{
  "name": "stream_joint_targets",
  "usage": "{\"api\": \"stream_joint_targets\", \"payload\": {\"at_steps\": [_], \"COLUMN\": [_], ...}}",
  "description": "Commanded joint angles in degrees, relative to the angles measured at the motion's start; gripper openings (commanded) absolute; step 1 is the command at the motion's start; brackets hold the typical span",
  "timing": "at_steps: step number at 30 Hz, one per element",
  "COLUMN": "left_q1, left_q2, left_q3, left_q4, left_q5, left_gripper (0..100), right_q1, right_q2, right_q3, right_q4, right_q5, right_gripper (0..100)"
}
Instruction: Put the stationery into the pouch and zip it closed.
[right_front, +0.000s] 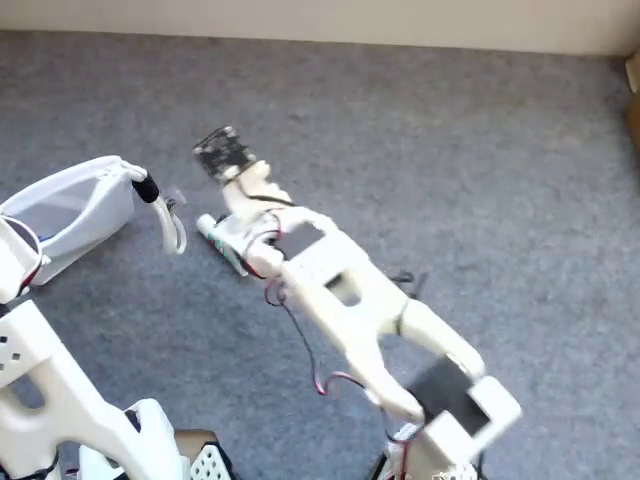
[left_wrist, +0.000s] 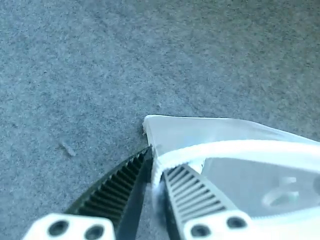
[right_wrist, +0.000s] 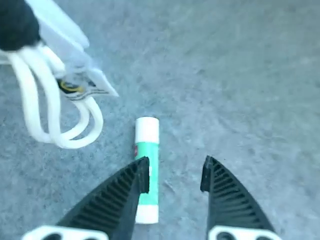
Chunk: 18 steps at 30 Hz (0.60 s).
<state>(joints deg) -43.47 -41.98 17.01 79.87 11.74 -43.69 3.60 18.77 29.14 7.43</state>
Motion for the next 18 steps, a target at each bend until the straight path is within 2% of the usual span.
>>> {"api": "stream_joint_targets", "payload": {"at_steps": [1,12,18], "left_q1": [-0.3,-0.1,-0.1], "left_q2": [-1.1,-1.1,-1.1], "left_q3": [-3.7,-3.6,-3.6], "left_q4": [-1.1,-1.1,-1.1], "left_q5": [0.8,0.8,0.8], "left_gripper": [1,1,1], "right_q1": [-1.5,-1.5,-2.3], "right_q2": [5.6,19.4,23.0], "right_q3": [-8.6,-16.4,-22.8], "right_q4": [0.5,1.4,13.3], "right_q5": [0.7,0.9,1.1], "right_gripper": [16.6,16.6,16.6]}}
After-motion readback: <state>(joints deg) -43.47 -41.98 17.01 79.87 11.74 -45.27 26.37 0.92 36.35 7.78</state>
